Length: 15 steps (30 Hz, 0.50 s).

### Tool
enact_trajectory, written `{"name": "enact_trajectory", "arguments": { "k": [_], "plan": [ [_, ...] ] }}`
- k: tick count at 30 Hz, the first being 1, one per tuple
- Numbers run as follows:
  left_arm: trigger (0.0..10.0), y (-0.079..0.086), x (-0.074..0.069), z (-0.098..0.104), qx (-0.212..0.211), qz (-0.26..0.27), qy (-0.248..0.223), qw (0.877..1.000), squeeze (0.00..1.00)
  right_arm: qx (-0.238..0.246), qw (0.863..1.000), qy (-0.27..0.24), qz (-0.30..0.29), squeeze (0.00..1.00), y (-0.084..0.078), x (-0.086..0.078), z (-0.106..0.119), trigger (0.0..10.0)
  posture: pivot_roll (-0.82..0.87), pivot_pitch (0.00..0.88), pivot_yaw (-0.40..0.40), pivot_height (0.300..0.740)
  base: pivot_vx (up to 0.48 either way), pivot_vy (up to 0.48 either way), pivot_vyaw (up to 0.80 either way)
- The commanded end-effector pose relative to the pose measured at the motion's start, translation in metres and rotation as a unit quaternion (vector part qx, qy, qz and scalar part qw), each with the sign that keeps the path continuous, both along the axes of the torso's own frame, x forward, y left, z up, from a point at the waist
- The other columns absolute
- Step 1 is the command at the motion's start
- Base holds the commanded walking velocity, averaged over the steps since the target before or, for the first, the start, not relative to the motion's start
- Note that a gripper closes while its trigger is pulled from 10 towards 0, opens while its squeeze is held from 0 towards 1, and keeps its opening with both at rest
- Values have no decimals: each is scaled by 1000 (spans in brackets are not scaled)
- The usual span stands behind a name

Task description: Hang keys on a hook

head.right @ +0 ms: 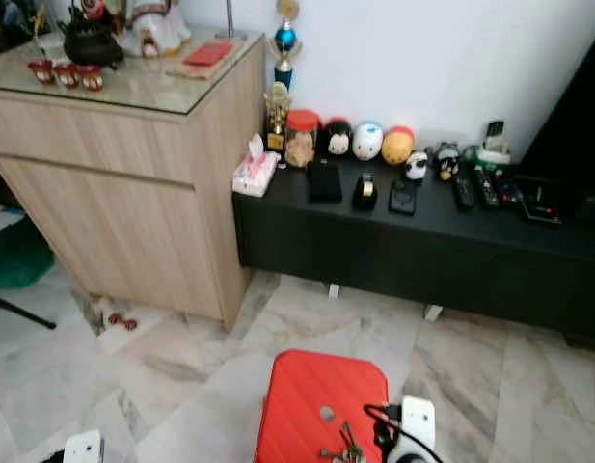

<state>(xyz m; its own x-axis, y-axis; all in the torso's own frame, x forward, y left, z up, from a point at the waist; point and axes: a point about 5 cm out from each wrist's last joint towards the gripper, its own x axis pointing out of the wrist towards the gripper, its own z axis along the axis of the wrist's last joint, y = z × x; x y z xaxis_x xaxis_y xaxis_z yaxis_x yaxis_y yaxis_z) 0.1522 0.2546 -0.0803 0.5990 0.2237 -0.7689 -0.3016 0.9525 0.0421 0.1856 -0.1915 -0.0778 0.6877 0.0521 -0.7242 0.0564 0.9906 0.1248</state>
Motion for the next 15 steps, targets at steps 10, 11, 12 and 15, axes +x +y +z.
{"name": "enact_trajectory", "arguments": {
  "k": [10,11,12,15],
  "plan": [
    [10000,3,-3,0,8,-13,7,1000,0,-19,997,-28,67,0,2,9,6,10000,165,29,-52,740,0,0,0],
    [10000,3,-3,0,9,-14,6,1000,0,-24,997,-25,76,0,3,9,6,10000,165,28,-52,740,0,0,0],
    [10000,3,-3,0,9,-15,6,1000,0,-25,996,-23,78,0,3,9,6,10000,165,28,-52,740,0,0,0],
    [10000,4,-2,0,10,-15,5,1000,0,-25,996,-18,83,0,3,8,5,10000,170,26,-51,740,0,0,0]
  ]
}}
